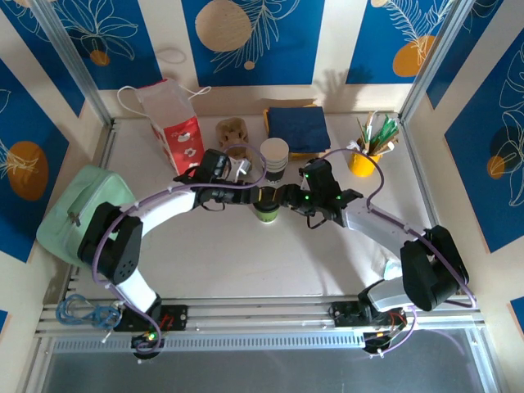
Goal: Pack the takeout coffee
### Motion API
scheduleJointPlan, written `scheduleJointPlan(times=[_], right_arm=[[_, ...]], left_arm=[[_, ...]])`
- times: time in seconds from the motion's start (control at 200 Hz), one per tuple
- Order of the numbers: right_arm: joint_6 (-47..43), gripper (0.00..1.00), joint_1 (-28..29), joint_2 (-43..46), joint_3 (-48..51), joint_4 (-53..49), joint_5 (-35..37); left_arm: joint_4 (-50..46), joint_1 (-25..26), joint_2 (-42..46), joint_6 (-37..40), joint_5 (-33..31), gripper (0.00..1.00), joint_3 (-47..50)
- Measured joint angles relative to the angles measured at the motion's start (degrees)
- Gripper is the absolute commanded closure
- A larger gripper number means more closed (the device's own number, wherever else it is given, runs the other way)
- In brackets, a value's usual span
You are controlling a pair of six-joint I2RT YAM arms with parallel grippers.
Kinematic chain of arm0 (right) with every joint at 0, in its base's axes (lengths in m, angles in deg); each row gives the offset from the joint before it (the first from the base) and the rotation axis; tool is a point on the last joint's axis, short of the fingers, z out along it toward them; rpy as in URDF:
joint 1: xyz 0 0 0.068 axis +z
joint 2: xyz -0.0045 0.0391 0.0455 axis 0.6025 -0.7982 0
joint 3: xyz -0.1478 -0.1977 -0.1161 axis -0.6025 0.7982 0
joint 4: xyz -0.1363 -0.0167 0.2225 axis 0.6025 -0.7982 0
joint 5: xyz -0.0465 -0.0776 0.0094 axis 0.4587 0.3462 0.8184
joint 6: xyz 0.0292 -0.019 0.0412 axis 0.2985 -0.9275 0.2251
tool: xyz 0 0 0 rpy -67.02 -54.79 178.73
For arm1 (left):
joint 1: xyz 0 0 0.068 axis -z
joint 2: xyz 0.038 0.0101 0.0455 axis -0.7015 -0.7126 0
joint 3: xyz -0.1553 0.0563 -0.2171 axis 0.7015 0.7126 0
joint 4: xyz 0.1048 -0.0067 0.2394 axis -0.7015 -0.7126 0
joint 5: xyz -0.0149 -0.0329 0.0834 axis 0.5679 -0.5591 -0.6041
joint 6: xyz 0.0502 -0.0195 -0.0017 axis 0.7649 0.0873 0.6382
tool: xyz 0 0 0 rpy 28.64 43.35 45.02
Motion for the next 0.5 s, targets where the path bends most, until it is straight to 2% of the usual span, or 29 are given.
scheduleJointPlan(times=[0.285, 0.5], right_arm=[[-2.2, 0.42, 0.0, 0.3, -5.2, -6.2, 1.9], [-4.6, 0.41, 1.0, 1.5, -8.9, -11.4, 3.8]], left_arm=[[-4.7, 0.0, 0.7, 0.5, -0.2, 0.52, -3.1], [-7.6, 0.0, 5.9, 0.5, -1.3, 0.49, -3.7]])
